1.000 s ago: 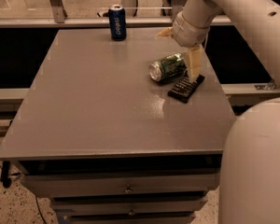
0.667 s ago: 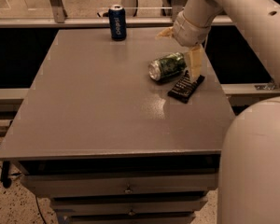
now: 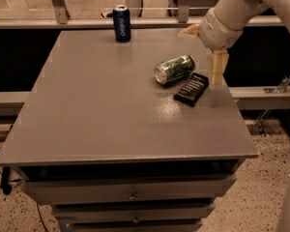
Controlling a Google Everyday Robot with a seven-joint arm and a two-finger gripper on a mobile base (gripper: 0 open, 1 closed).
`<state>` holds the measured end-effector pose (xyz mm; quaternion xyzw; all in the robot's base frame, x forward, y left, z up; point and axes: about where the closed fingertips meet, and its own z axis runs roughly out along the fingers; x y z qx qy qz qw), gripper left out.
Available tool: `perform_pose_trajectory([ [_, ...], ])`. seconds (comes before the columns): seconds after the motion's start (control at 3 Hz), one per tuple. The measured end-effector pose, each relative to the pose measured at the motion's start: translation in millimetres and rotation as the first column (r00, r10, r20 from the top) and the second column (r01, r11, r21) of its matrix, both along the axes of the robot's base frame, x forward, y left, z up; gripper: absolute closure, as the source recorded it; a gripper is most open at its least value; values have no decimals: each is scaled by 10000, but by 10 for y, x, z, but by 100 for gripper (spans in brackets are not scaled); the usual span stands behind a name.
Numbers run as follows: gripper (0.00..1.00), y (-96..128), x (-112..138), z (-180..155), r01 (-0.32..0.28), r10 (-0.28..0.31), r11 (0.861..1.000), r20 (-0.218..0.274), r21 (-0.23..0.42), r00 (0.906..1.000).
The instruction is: Move green can near rxbar chocolate
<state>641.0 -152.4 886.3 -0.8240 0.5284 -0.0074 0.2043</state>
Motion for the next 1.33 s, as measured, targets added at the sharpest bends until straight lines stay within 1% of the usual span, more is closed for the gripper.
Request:
perform_pose_trajectory([
  [0.33, 0, -274, -424, 304, 1202, -1280, 9894, 988, 811, 9868],
  [0.67, 0, -228, -932, 677, 1667, -2037, 9683, 2025, 1858, 9578],
  [1.0, 0, -451, -1128, 576, 2397, -2855, 9471, 2184, 2135, 9332],
  [1.33, 0, -450, -1128, 576, 2396, -2853, 9471, 2184, 2135, 9332],
])
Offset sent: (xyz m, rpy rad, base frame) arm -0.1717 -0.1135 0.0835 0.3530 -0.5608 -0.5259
